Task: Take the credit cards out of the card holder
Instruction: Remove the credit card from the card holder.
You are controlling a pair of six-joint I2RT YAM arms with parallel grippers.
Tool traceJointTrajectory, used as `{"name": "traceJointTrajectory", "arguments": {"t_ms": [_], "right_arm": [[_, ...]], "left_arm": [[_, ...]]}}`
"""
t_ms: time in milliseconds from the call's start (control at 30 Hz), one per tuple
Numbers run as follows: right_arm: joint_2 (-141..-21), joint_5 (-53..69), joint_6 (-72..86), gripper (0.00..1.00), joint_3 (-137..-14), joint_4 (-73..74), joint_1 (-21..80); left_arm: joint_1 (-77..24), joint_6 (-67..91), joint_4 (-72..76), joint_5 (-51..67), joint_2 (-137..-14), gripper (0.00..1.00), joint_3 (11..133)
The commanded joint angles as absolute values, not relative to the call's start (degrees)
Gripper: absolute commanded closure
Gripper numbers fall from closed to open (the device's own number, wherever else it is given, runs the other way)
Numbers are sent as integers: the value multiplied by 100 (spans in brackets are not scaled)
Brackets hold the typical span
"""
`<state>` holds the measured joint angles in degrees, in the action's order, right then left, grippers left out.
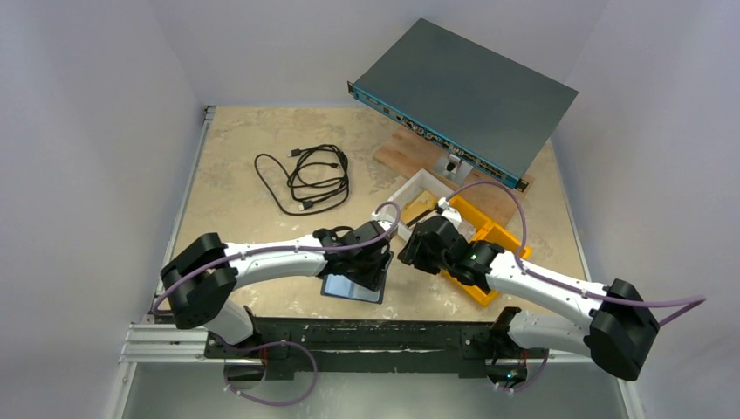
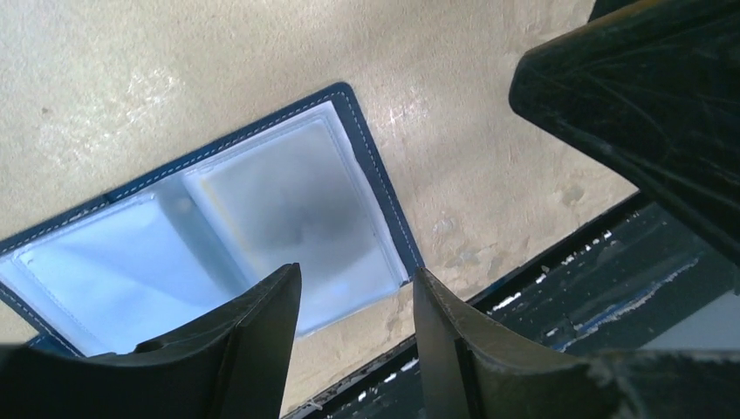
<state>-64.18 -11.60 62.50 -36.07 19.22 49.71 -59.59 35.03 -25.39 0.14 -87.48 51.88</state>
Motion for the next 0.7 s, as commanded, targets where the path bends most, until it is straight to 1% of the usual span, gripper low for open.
{"name": "traceJointTrajectory", "arguments": {"t_ms": [0,200,333,500,533,667], "right_arm": [[-6162,-1439,6398,57,-3524,2059,4900],[-6117,-1433,6382,57,-3482,2070,4871],[-6150,-1403,6357,57,-3470,2046,4861],[-6222,-1349,6312,57,-3483,2004,4852],[-6235,-1345,6311,57,-3487,2008,4852],[-6289,-1242,6240,57,-3484,1905,4858]], "left_arm": [[-6148,3248,-2672,-521,-9056,51,5584],[-6390,3272,-3021,-967,-9588,52,5797],[-6494,3398,-3289,-1260,-9985,56,5972],[-6495,3506,-3312,-1283,-10212,72,6025],[-6489,3514,-3313,-1283,-10244,77,6041],[-6433,3583,-3263,-1147,-10230,91,6074]]}}
